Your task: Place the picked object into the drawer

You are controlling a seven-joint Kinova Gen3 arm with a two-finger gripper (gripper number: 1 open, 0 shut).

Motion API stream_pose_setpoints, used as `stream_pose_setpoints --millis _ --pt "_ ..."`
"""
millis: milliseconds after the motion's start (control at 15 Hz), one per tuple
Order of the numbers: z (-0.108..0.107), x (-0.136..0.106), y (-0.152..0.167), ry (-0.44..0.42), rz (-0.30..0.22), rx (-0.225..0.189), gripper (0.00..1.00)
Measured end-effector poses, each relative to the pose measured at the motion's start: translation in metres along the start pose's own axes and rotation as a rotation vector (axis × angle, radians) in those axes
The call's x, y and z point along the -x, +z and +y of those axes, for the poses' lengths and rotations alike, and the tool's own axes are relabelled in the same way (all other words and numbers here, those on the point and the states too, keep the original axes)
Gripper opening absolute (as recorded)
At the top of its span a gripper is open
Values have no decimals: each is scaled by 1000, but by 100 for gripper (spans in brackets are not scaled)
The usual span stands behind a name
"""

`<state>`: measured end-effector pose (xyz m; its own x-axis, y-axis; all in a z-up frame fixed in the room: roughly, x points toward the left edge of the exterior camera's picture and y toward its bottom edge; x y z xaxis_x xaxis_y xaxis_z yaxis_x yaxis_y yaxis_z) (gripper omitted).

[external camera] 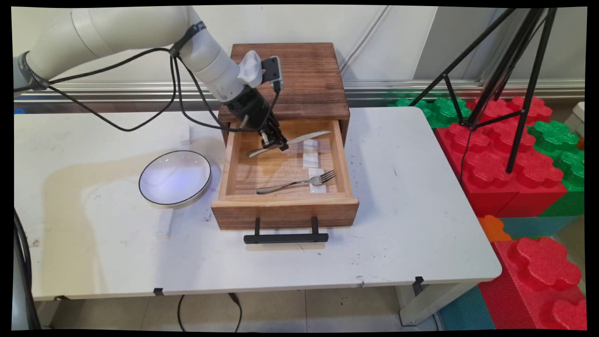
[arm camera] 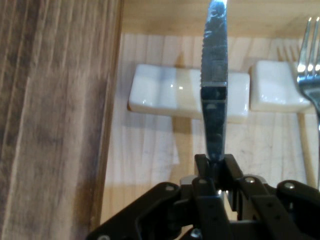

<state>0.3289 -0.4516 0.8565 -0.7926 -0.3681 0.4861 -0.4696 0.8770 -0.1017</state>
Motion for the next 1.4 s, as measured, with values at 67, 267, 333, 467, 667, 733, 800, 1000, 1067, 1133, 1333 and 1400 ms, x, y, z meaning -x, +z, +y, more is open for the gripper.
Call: stream_pose_setpoints --millis 67,267,333,467,667,733,800,1000,1067,1133,1333,1400 --pt "0 2 3 -1 -8 0 0" --pt "0 8 11 -1 -27 3 0" --pt "0 10 14 -1 -32 4 0" --pt "0 13 18 0 -41 6 0" --pt "0 16 23 1 -50 9 0" --pt "0 17 24 0 -53 8 0" --pt "0 17 25 0 -55 8 0" --pt "0 20 28 -2 -61 8 0" --pt "0 21 29 -4 -61 8 0" --pt "0 22 30 -5 -61 8 100" --pt "-1 22 31 -7 -58 1 100" --pt "-1 22 31 -8 -56 0 100"
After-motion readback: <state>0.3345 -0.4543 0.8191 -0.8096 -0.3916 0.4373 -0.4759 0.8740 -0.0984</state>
